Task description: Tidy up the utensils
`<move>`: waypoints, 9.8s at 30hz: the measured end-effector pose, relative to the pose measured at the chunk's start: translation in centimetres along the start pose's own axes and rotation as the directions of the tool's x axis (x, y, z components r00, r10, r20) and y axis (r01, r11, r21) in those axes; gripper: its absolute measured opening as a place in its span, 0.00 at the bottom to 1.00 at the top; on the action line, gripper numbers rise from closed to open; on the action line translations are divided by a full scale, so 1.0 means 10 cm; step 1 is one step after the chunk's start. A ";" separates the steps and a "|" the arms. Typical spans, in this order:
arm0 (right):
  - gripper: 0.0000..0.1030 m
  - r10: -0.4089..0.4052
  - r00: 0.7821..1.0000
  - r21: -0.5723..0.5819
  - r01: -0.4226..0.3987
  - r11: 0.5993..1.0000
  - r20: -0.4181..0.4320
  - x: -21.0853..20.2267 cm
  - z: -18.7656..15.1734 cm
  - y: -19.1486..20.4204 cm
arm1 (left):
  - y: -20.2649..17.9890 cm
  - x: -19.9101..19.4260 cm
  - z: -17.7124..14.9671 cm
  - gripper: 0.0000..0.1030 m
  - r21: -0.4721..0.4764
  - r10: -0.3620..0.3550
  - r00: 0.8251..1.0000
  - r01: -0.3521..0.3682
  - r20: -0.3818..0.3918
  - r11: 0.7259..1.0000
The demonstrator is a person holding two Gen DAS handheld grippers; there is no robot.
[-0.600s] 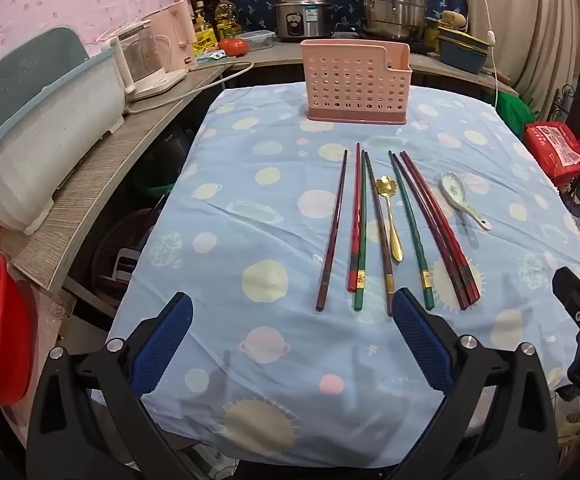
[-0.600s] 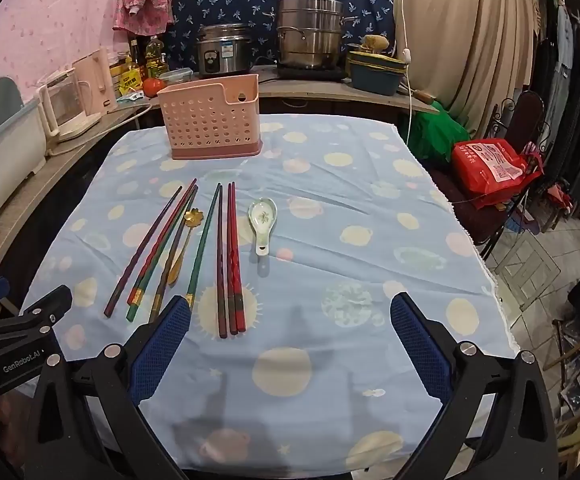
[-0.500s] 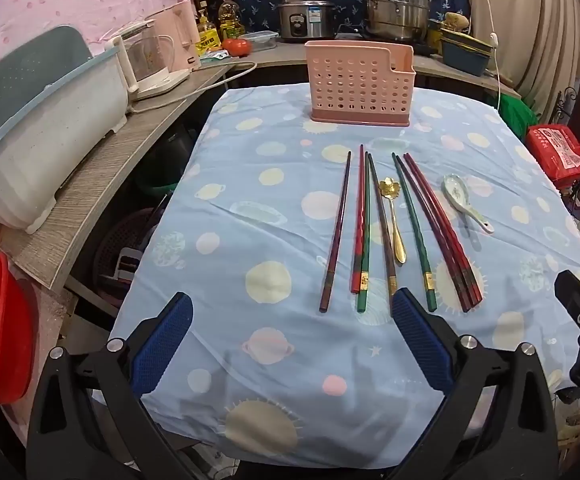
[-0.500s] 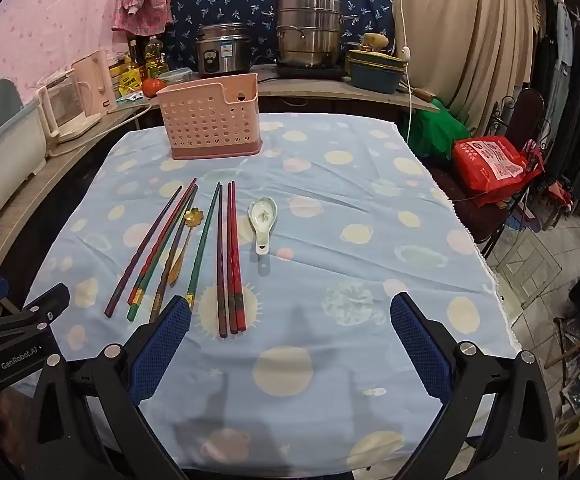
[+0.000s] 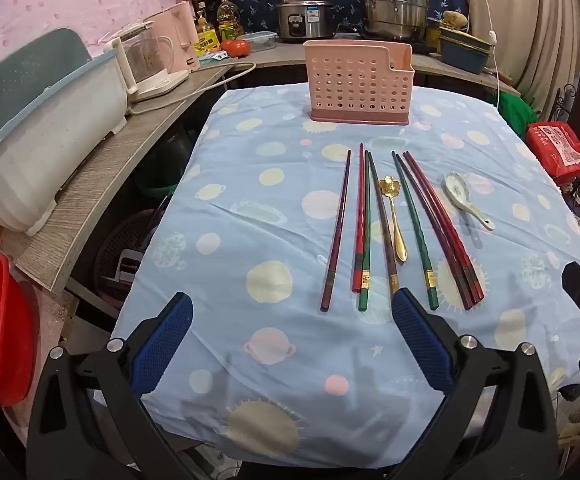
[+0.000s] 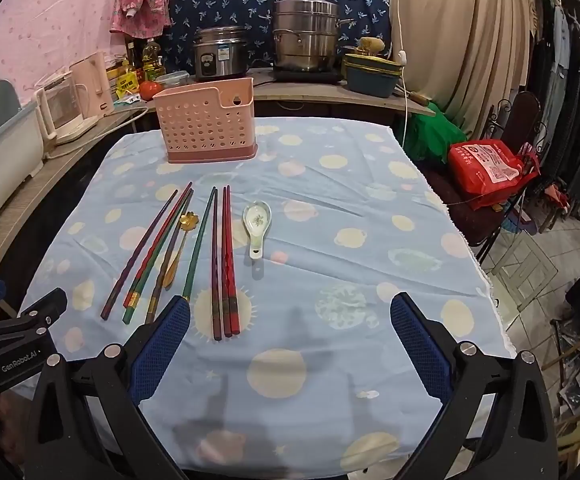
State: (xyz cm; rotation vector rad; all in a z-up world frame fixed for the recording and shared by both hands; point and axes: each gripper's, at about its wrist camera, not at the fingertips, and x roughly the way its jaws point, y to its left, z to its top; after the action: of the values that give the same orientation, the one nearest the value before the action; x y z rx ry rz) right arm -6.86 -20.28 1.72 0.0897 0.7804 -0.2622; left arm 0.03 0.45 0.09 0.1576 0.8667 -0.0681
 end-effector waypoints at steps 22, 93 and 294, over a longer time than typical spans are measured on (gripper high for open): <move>0.93 -0.004 1.000 -0.002 0.004 1.000 0.002 -0.01 0.02 -0.02 | 0.02 0.00 -0.01 0.93 -0.004 -0.005 1.000 0.005 -0.002 1.000; 0.93 -0.009 1.000 0.004 0.009 1.000 -0.008 0.06 0.04 -0.09 | 0.07 0.15 -0.05 0.93 -0.033 -0.035 0.999 0.034 -0.034 0.999; 0.33 0.252 0.963 0.039 -0.257 0.966 0.097 2.12 2.79 0.43 | 0.30 1.10 3.43 0.48 -0.090 -0.164 0.918 0.209 0.361 0.974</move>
State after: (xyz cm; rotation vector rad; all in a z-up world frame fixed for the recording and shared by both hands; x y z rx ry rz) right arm 27.78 -25.27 6.41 0.2238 0.6634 -0.0411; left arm 33.38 -2.27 13.86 -0.0586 0.5229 -0.2135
